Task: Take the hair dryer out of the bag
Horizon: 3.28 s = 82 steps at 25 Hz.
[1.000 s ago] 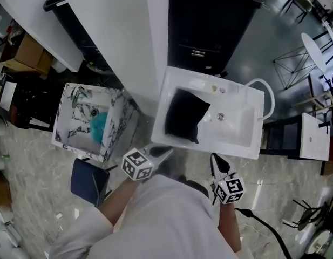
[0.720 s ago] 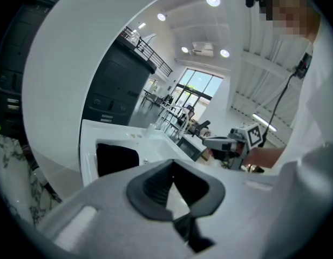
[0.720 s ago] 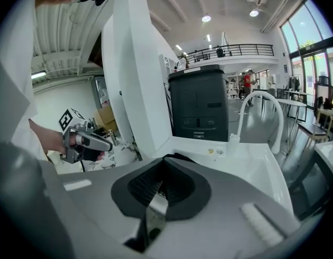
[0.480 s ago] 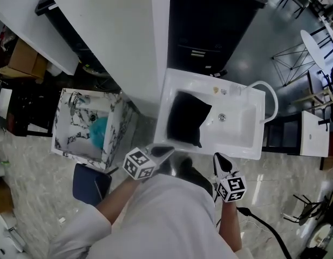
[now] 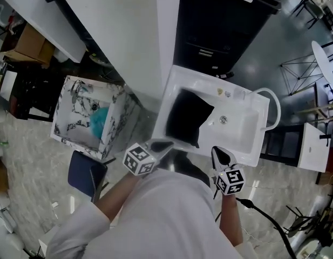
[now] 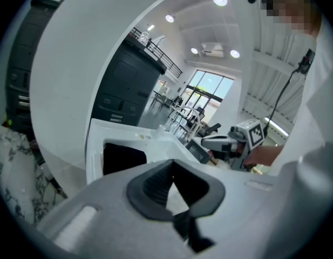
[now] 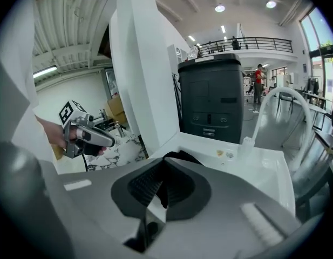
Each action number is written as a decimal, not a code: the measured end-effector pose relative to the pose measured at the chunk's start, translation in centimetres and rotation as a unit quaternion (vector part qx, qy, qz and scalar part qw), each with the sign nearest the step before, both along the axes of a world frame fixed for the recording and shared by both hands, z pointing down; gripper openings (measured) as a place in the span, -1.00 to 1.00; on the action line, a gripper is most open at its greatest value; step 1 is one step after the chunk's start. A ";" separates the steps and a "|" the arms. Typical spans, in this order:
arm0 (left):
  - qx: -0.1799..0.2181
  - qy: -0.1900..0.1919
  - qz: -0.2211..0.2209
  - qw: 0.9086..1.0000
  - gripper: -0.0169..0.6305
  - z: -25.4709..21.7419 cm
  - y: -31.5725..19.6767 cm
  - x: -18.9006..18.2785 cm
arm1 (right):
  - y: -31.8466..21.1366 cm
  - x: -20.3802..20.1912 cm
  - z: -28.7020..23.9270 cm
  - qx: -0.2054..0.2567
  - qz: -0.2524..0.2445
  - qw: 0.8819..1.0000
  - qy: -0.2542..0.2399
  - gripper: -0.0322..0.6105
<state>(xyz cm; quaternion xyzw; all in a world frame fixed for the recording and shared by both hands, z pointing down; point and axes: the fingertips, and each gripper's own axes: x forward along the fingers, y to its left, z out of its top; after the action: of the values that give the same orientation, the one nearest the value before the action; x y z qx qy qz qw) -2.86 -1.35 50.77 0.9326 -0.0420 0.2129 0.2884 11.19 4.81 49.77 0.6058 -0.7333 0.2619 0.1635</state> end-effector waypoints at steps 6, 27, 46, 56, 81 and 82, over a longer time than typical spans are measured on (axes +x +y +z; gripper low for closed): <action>0.009 -0.020 -0.057 0.998 -0.94 0.4 -1.4 0.3 | -2.8 0.9 1.5 -0.007 -0.051 0.999 -0.013 -0.88; -0.013 -0.062 -0.188 0.980 -0.94 4.7 -3.1 1.2 | -7.1 -5.6 17.0 -0.104 -0.339 0.932 0.071 -0.24; -0.045 -0.091 -0.224 0.969 -0.94 8.0 -1.2 0.5 | -6.2 -7.2 23.6 -0.085 -0.439 0.877 0.174 -0.61; -0.041 -0.104 -0.196 0.974 -0.94 8.8 -0.8 2.5 | -6.8 -6.2 22.6 -0.089 -0.425 0.894 0.111 -0.84; -0.062 -0.185 -0.152 0.969 -0.53 20.0 -4.1 8.2 | -14.0 -2.7 16.7 -0.073 -0.341 0.935 0.065 -0.85; -0.062 -0.190 -0.150 0.968 -0.51 20.2 -4.1 8.4 | -14.2 -2.5 16.6 -0.072 -0.341 0.935 0.067 -0.85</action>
<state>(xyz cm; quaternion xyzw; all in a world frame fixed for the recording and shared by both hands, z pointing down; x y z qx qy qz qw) 5.57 -5.44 70.98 0.8386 -0.2220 0.3424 0.3608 8.67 -9.35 66.35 0.3221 -0.8622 0.2016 0.3350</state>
